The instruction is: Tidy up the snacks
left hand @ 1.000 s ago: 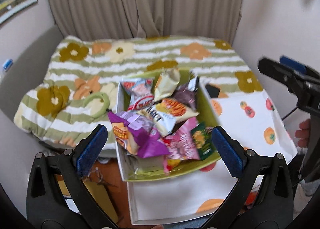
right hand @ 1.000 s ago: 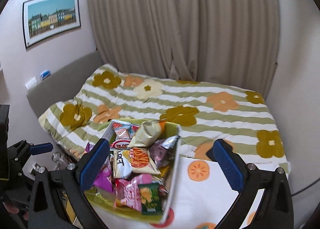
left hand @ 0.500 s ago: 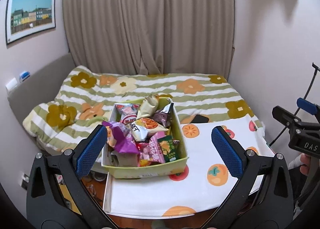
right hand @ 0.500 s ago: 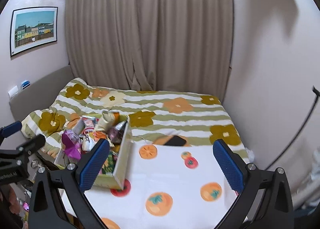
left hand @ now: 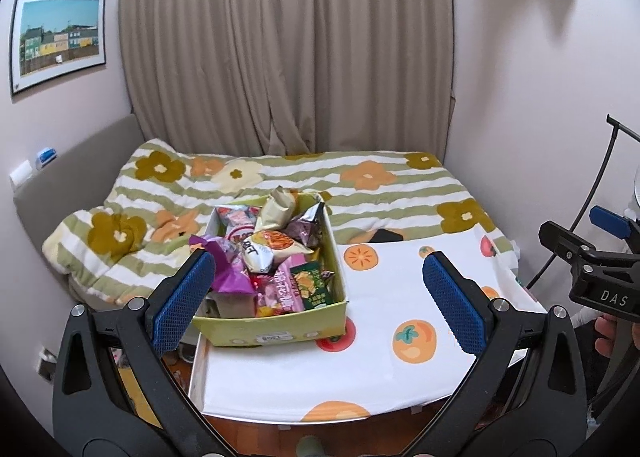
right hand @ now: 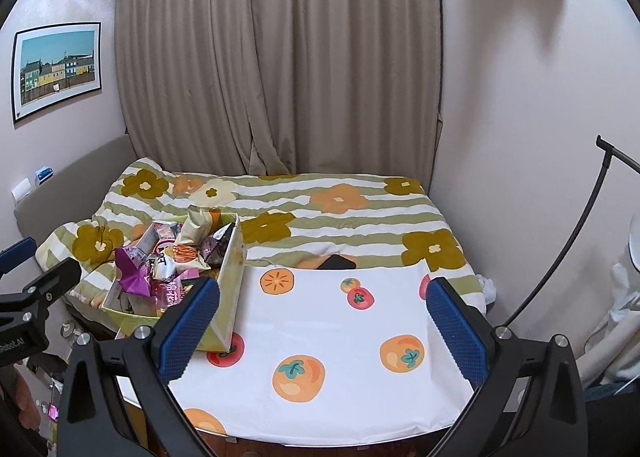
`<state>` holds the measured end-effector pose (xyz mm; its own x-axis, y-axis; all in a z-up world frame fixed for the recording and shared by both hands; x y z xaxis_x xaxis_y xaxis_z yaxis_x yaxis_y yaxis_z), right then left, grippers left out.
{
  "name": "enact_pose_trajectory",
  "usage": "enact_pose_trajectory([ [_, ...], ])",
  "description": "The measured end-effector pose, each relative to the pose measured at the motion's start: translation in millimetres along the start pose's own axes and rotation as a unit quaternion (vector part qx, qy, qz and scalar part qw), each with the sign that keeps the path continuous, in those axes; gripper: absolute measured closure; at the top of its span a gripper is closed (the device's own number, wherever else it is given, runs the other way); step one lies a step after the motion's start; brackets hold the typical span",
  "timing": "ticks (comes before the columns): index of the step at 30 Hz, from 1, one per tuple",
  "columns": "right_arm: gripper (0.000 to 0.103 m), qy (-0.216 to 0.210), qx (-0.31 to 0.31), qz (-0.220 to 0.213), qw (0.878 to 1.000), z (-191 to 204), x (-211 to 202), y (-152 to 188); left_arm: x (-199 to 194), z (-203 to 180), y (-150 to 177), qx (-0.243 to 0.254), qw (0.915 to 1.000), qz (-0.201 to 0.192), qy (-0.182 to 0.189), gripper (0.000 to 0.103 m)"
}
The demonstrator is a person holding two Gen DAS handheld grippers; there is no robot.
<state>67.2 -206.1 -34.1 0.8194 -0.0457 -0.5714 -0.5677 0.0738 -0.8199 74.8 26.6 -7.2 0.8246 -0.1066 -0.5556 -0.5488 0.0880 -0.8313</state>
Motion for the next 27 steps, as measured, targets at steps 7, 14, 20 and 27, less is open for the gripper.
enact_pose_trajectory([
  [7,0.0,0.0,0.002,-0.002,1.0,-3.3,-3.3,3.4,-0.9,-6.7,2.6,0.006,1.0,0.0,-0.003,0.0],
  [14,0.0,-0.002,0.003,-0.001,1.0,-4.0,-3.5,4.1,-1.1,-6.1,3.3,0.006,1.0,-0.001,-0.002,0.0],
  [20,0.0,-0.001,0.003,-0.001,1.0,-3.7,-3.8,4.1,-1.6,-8.2,4.6,0.006,1.0,0.0,-0.002,0.0],
  [27,0.0,-0.002,0.003,-0.002,1.0,-4.2,-3.5,4.0,-2.8,-9.3,4.1,0.003,1.0,0.001,-0.002,0.0],
])
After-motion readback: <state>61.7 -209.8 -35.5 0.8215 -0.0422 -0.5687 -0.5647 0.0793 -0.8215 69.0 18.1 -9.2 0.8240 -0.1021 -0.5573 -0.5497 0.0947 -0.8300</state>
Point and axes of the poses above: each gripper's, at about its wrist camera, not at the fingertips, and x roughly the way its jaws point, z to its left, y to its underside, the point moved 4 cm from there along x, roughly the way its jaws point, and after that the axes turned 5 degrees about z, right-handed, at the moved point
